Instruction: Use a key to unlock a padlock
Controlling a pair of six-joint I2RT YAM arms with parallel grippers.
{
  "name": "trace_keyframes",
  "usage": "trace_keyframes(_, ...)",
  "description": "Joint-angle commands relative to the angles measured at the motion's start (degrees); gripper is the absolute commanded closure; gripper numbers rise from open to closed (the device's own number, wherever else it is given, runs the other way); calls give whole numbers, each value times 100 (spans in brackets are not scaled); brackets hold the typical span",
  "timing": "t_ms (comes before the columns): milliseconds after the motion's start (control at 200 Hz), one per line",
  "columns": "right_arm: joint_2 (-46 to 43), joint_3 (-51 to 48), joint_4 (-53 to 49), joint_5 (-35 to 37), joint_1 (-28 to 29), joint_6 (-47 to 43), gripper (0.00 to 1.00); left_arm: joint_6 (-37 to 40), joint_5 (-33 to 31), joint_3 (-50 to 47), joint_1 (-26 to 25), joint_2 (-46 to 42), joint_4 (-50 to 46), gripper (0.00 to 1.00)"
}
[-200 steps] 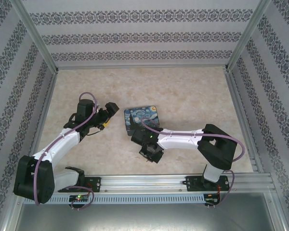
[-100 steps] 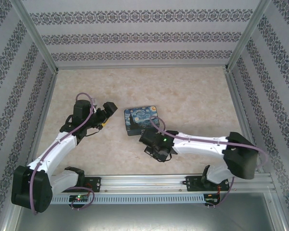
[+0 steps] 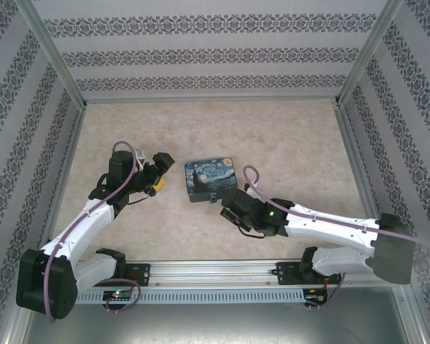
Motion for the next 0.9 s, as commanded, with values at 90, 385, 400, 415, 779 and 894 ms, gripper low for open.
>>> trace_keyframes(90, -393, -312, 1522, 305, -353, -976, 100, -627, 174, 165, -159, -85, 458, 0)
trace_keyframes(385, -563, -383, 2907, 168, -811, -2032, 100, -2084, 97, 175, -614, 415, 1694, 9)
trace_keyframes(400, -557, -380, 2972, 150, -836, -2067, 100, -2142, 77, 212, -644, 437, 1696, 9)
trace_keyframes(415, -552, -380, 3042, 125, -863, -2101, 100, -2202, 57, 234, -675, 469, 1709, 10)
trace_keyframes(779, -103, -180, 4920, -777, -1200, -3419, 100, -3584, -378, 693, -1209, 1293, 2832, 27)
trace_keyframes(894, 51, -101, 5305, -1047, -1275, -3759, 100, -3759, -459, 945, -1307, 1549, 3085, 34)
